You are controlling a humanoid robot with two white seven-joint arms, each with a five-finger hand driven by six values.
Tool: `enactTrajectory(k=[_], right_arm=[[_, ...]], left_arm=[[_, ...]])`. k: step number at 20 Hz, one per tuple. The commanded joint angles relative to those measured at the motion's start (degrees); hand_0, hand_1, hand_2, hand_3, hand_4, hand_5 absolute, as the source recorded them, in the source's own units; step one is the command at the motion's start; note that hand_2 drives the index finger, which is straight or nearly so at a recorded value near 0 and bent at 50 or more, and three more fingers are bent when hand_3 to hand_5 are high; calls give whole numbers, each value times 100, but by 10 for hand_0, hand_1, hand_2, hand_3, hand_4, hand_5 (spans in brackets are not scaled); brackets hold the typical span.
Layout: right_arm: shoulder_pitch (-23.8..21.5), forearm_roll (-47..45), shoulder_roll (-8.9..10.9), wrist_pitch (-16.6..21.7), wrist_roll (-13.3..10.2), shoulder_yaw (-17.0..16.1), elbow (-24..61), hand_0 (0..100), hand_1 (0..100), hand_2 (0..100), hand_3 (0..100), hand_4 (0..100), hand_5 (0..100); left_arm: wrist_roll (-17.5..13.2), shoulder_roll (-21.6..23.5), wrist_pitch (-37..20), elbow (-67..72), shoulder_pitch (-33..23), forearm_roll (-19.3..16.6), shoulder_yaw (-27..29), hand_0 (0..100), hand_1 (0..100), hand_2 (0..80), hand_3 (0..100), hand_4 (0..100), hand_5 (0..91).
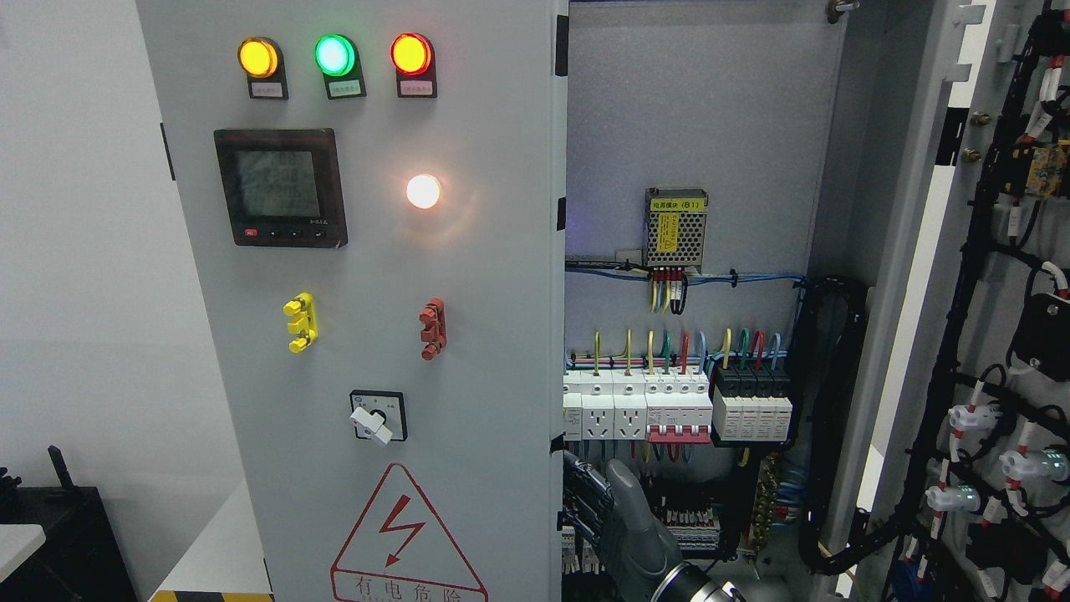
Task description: Open door with both hands
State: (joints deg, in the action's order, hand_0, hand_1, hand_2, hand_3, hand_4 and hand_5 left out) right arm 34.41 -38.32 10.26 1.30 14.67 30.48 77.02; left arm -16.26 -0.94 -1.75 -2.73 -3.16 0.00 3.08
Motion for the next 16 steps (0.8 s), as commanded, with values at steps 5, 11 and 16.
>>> enactTrajectory(k=[5,11,16], right_arm=[[-31,0,20,10,1,125,138,0,0,0,0,0,0],[22,-9,55,10,53,160,77,0,0,0,0,0,0],[22,-247,90,-121,89,169,94,0,0,0,0,0,0]], left_arm=[[-9,-108,-1,0,0,-53,0,0,0,0,0,42,0],[-9,-100,-1,-8,0,-53,0,0,0,0,0,42,0],[-9,-108,-1,0,0,-53,0,0,0,0,0,42,0]])
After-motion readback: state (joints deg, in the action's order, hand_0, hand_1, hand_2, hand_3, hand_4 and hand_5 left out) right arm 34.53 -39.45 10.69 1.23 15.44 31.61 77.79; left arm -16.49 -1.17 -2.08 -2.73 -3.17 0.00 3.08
